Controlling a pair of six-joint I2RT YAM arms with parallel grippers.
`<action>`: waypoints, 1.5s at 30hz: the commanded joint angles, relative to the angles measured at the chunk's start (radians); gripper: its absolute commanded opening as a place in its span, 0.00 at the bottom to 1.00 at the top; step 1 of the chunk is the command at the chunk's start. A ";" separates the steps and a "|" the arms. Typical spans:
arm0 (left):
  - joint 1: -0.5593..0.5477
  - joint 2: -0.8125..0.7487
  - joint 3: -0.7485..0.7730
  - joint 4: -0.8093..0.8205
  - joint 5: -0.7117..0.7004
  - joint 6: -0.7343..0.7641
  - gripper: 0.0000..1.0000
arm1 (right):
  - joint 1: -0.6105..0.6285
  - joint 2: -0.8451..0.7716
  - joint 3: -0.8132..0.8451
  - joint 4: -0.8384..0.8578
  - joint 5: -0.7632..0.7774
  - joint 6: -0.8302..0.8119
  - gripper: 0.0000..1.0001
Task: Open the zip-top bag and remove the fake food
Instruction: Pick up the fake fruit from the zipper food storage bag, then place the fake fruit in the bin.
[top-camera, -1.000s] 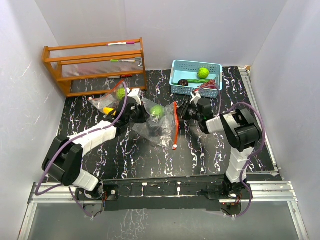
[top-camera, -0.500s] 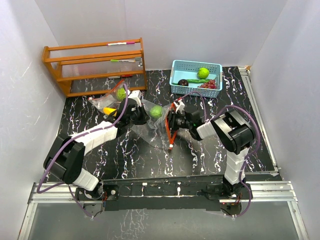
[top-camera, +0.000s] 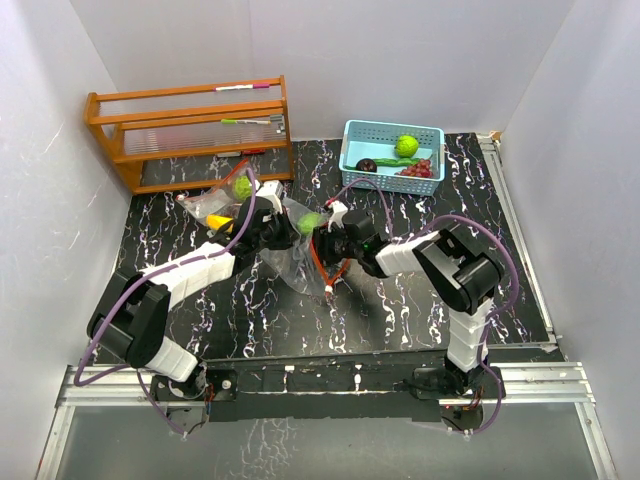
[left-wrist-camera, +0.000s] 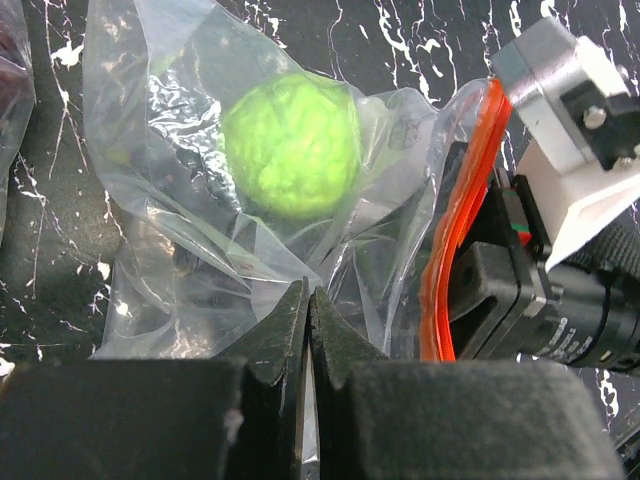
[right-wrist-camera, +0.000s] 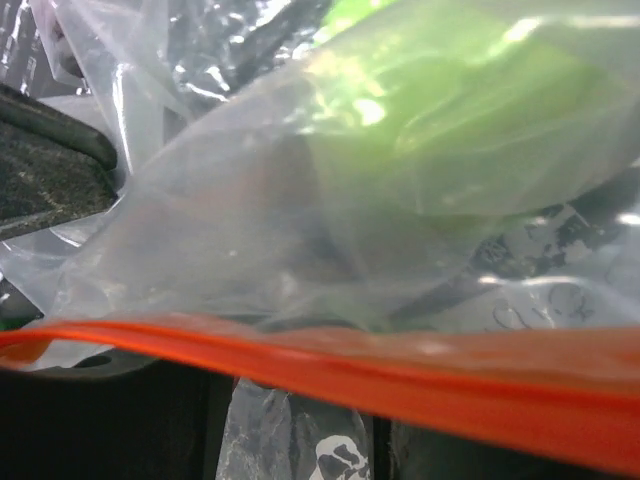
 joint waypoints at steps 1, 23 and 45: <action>0.009 -0.014 -0.002 0.010 -0.008 0.003 0.00 | 0.031 -0.013 -0.001 -0.142 0.099 -0.100 0.44; 0.059 0.036 -0.028 -0.059 -0.131 -0.068 0.00 | -0.106 -0.443 -0.161 -0.192 0.259 -0.015 0.08; 0.092 0.069 -0.043 -0.001 -0.065 -0.092 0.00 | -0.179 -0.426 0.268 -0.270 0.678 -0.270 0.08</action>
